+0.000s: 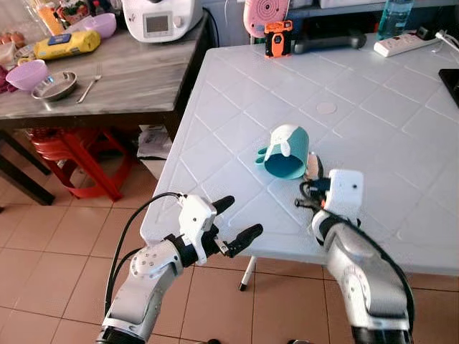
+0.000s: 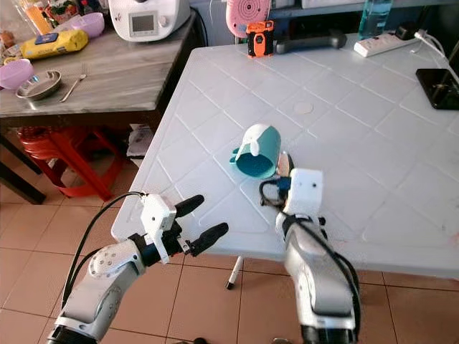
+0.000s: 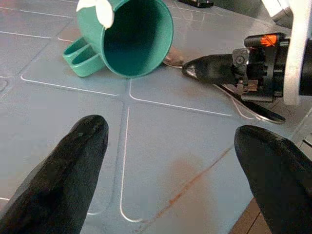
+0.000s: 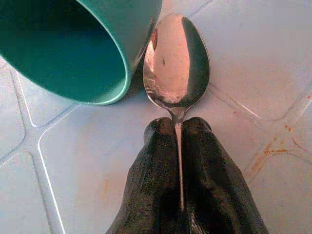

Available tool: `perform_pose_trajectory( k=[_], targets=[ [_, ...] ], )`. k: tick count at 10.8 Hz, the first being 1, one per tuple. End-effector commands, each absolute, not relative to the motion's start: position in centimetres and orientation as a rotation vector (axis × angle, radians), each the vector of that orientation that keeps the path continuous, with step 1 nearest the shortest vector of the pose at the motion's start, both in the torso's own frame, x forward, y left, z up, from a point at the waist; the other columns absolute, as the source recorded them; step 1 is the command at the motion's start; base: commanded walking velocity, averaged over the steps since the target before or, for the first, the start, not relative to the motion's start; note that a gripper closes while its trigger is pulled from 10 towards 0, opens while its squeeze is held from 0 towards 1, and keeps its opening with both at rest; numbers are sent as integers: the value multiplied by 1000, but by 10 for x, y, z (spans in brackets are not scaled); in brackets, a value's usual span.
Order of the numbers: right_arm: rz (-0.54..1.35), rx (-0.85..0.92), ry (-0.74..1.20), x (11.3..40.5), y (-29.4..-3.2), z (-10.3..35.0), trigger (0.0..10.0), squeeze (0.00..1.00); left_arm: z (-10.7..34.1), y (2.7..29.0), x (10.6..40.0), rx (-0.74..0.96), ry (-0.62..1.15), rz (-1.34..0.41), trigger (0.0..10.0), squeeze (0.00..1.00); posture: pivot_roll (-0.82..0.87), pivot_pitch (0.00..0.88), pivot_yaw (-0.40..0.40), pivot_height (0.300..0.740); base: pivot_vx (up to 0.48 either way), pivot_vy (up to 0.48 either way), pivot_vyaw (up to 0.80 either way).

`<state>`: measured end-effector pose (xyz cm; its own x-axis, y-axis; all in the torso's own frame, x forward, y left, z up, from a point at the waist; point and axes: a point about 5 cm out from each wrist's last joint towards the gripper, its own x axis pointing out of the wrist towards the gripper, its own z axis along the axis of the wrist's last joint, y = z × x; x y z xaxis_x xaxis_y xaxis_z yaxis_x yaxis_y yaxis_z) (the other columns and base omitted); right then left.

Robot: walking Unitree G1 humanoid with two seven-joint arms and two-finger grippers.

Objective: Setting the table

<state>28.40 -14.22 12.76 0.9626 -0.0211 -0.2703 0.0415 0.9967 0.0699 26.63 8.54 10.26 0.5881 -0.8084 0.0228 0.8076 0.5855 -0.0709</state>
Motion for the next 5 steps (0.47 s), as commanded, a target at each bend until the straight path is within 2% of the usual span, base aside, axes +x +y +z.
perform_pose_trajectory(
  k=[1,5],
  targets=[
    [-27,23,394,273,-137,99,10000,0,101,89,268,-60,28,-928,10000,0,-135,129,180,740,0,0,0],
    [-83,-115,139,270,-142,125,10000,0,103,88,270,-62,17,-926,10000,0,-139,122,178,740,0,0,0]
  ],
)
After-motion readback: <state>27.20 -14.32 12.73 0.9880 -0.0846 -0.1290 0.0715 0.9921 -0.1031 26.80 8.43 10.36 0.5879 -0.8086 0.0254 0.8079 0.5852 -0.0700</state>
